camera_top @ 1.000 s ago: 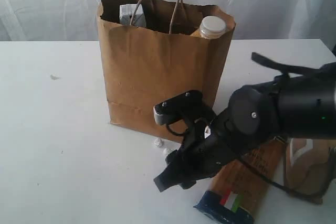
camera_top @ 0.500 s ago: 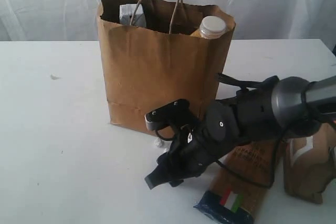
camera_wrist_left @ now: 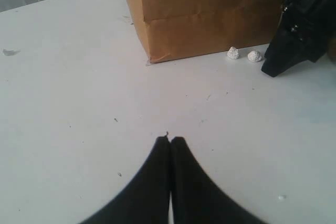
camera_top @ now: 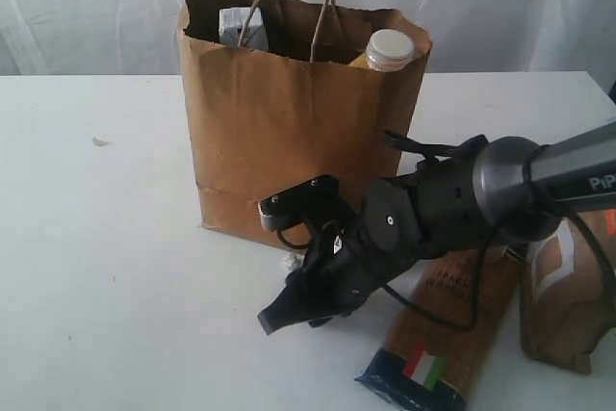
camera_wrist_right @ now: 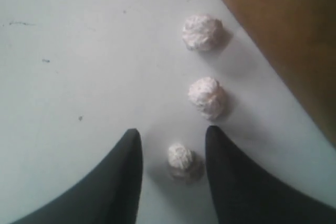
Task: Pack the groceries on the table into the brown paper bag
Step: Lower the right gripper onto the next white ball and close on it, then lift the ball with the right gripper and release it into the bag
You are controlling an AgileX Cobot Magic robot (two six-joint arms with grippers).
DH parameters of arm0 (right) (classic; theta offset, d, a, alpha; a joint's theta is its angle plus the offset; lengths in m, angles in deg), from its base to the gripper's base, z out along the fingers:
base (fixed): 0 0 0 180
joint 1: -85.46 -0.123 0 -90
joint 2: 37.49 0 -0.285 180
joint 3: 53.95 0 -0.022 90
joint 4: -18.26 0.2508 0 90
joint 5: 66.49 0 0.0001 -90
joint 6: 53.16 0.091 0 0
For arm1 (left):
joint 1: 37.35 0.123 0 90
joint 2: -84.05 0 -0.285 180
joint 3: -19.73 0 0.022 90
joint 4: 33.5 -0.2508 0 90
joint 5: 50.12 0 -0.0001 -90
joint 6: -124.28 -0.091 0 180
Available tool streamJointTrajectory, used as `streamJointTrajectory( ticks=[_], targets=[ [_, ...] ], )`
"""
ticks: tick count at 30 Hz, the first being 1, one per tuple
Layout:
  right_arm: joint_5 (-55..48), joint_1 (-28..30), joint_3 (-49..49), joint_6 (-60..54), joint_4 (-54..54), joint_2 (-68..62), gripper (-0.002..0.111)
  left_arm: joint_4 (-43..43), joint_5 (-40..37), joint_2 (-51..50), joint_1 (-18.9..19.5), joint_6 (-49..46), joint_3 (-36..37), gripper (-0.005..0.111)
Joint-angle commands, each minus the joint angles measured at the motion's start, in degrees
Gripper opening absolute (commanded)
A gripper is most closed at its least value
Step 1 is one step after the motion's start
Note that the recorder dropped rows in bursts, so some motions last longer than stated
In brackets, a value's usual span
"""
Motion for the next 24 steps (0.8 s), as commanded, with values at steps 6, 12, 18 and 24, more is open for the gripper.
streamJointTrajectory(
  ticks=[6, 12, 18, 24],
  targets=[
    [-4.7, -0.1, 0.1, 0.2, 0.2, -0.8, 0.023, -0.1, -0.2, 0.3, 0.0, -0.2, 0.3, 0.0],
    [-5.5, -0.1, 0.1, 0.2, 0.2, 0.1, 0.007, -0.1, -0.2, 0.3, 0.0, -0.2, 0.3, 0.0],
    [-8.9, -0.1, 0.3, 0.2, 0.2, 5.9, 0.004, -0.1, -0.2, 0.3, 0.0, -0.2, 0.3, 0.0],
    [-13.1, -0.1, 0.3, 0.2, -1.3, 16.6, 0.004, -0.1, -0.2, 0.3, 0.0, -0.2, 0.3, 0.0]
  ],
)
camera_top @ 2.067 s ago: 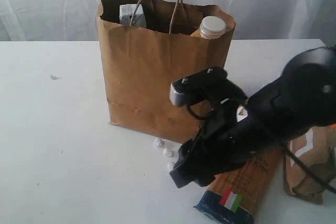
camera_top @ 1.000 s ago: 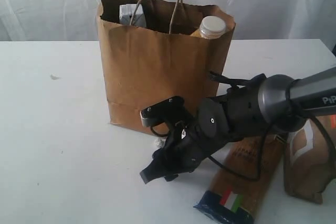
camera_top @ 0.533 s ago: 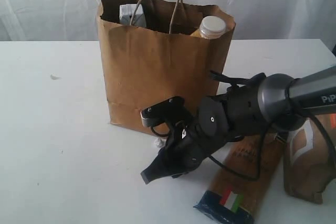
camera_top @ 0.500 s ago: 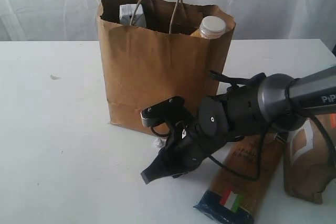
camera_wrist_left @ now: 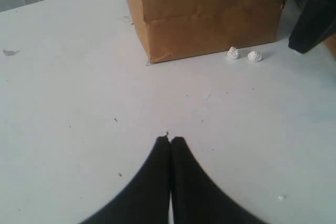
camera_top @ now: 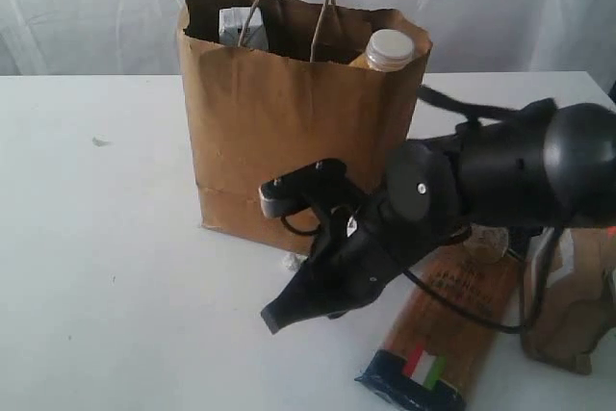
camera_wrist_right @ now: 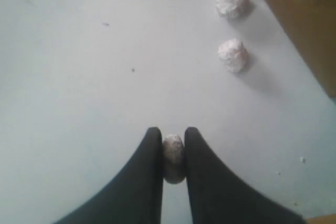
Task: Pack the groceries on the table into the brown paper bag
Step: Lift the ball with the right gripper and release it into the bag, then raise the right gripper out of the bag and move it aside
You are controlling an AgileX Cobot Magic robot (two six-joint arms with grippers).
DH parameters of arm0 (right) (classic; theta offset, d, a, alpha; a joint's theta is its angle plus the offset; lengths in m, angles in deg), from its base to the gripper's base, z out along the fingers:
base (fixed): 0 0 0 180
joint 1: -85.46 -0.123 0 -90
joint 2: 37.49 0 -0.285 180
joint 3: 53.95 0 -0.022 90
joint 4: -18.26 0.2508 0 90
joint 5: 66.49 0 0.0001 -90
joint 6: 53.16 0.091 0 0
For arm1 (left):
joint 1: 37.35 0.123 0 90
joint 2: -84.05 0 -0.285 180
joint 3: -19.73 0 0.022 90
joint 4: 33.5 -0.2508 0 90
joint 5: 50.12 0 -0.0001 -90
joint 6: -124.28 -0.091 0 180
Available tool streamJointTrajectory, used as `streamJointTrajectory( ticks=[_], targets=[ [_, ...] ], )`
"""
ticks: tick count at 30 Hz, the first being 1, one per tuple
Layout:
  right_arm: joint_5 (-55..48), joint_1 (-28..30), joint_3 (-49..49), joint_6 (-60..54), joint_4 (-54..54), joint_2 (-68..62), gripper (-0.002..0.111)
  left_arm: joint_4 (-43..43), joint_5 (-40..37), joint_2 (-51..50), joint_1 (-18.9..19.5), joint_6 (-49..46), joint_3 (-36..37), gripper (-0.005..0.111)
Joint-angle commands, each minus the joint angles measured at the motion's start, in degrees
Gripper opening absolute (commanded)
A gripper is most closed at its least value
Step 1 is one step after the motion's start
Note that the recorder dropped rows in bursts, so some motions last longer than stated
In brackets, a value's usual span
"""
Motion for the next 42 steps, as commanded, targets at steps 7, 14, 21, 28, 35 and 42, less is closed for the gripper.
streamJointTrajectory(
  ticks=[7, 14, 21, 28, 35, 42],
  targets=[
    [-1.7, 0.1, -0.2, 7.0, -9.6, 21.2, 0.004, -0.1, -0.2, 0.3, 0.0, -0.1, 0.3, 0.0],
    [-1.4, 3.5, -3.0, 21.3, -24.5, 28.7, 0.004, -0.1, -0.2, 0.3, 0.0, -0.1, 0.3, 0.0],
    [-1.4, 7.0, -11.0, 22.4, -25.7, 26.2, 0.004, -0.1, -0.2, 0.3, 0.0, -0.1, 0.3, 0.0],
    [-5.3, 8.2, -20.9, 22.1, -25.7, 18.4, 0.004, -0.1, -0.2, 0.3, 0.0, -0.1, 0.3, 0.0],
    [-7.9, 8.6, -28.0, 21.8, -25.8, 9.7, 0.015, -0.1, -0.2, 0.3, 0.0, -0.1, 0.3, 0.0],
    [-8.1, 8.6, -29.8, 20.8, -25.8, 8.2, 0.054, -0.1, -0.2, 0.3, 0.0, -0.1, 0.3, 0.0]
  ],
)
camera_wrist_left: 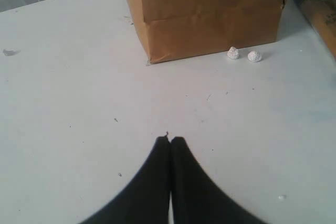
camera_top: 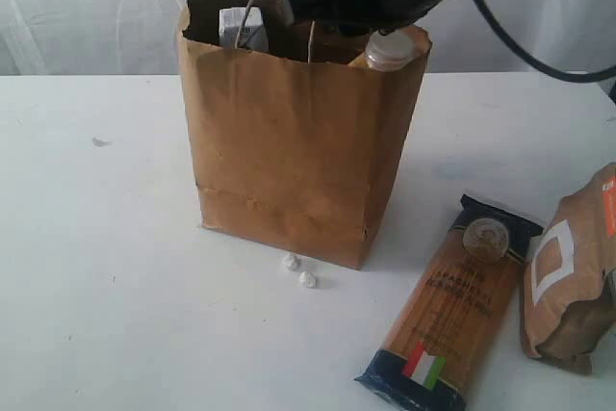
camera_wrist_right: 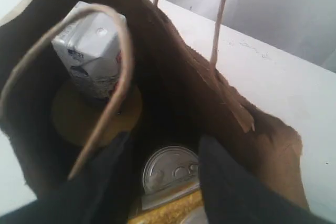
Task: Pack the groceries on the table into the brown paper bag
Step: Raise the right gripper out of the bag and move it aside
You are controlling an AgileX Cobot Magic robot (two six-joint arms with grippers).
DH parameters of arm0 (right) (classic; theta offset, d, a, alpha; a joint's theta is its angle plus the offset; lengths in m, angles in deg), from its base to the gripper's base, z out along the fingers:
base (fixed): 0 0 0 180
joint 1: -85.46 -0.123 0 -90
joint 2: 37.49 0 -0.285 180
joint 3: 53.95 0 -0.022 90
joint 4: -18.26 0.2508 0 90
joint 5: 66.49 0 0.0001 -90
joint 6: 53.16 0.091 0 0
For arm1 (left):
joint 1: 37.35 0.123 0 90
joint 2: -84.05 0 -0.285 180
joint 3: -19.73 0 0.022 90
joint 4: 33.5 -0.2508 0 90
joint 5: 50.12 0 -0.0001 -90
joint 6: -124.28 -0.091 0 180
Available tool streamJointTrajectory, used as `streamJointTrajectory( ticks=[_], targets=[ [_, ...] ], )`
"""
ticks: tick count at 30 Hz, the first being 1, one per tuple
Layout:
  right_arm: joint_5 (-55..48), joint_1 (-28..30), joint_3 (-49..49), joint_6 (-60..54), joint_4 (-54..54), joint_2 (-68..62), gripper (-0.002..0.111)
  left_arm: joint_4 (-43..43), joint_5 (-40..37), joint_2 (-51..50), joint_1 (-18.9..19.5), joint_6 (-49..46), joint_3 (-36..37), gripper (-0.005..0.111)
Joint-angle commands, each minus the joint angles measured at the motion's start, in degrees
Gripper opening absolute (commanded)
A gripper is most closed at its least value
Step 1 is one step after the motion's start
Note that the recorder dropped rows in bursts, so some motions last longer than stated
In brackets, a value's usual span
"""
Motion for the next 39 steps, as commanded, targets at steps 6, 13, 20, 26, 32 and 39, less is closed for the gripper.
streamJointTrajectory(
  ticks=[6, 13, 20, 26, 32, 39],
  targets=[
    [-2.8, 0.6, -0.7, -0.8, -0.3, 6.3, 0.054, -0.1, -0.2, 0.3, 0.0, -0.1, 0.3, 0.0],
    [-9.5, 0.6, 4.9, -0.8, 0.4, 20.5, 0.054, -0.1, -0.2, 0.3, 0.0, -0.1, 0.3, 0.0],
    [-9.7, 0.6, 21.0, -0.7, 5.0, 37.0, 0.054, -0.1, -0.2, 0.3, 0.0, -0.1, 0.3, 0.0],
    [-9.7, 0.6, 29.6, -0.7, 8.8, 46.8, 0.054, -0.1, -0.2, 0.3, 0.0, -0.1, 0.3, 0.0],
    [-9.8, 0.6, 37.3, 0.4, 9.6, 55.5, 0.054, -0.1, -0.2, 0.3, 0.0, -0.1, 0.3, 0.0],
    [-9.8, 0.6, 43.8, 0.8, 12.2, 62.6, 0.054, -0.1, -0.2, 0.3, 0.0, -0.1, 0.3, 0.0]
  ],
)
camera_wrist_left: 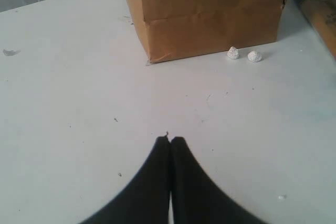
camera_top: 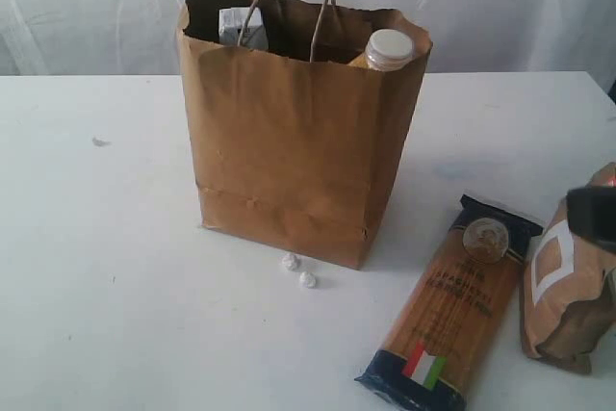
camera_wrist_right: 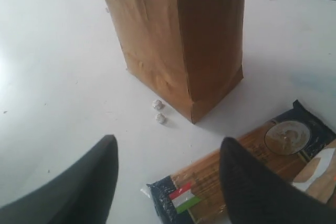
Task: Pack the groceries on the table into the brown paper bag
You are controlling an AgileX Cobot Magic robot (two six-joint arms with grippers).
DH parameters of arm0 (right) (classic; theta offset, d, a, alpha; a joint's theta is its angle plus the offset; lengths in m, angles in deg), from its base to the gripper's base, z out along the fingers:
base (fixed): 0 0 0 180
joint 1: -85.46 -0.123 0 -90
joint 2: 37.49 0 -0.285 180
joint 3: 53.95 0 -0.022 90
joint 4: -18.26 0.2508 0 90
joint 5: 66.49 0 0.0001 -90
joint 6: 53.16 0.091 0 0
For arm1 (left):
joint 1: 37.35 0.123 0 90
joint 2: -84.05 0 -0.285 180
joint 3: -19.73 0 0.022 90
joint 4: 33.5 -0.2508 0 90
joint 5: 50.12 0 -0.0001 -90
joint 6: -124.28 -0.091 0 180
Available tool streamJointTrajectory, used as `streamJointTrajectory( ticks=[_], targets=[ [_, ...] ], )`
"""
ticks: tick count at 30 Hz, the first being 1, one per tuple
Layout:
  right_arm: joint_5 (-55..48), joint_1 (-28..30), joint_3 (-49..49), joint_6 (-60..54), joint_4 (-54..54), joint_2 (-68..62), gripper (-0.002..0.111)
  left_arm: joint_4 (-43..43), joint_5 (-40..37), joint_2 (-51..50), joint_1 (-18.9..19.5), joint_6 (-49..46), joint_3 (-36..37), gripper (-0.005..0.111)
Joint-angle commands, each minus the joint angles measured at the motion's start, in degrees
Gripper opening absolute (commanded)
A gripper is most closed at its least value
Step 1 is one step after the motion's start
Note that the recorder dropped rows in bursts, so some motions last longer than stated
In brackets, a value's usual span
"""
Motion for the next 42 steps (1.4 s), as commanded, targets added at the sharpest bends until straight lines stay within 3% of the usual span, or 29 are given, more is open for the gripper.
streamJointTrajectory(
  ticks=[1, 15, 29, 42],
  targets=[
    [0.3, 0.6, 3.8, 0.2, 2.0, 3.9, 0.054, -0.1, -0.2, 0.3, 0.0, -0.1, 0.3, 0.0],
    [-1.4, 0.6, 15.1, 0.1, 6.8, 14.7, 0.054, -0.1, -0.2, 0.3, 0.0, -0.1, 0.3, 0.0],
    [-3.4, 0.6, 15.6, 0.4, 8.0, 24.1, 0.054, -0.1, -0.2, 0.3, 0.0, -0.1, 0.3, 0.0],
    [-3.6, 0.6, 15.6, -0.2, 8.8, 24.2, 0.054, -0.1, -0.2, 0.3, 0.0, -0.1, 0.3, 0.0]
  ],
)
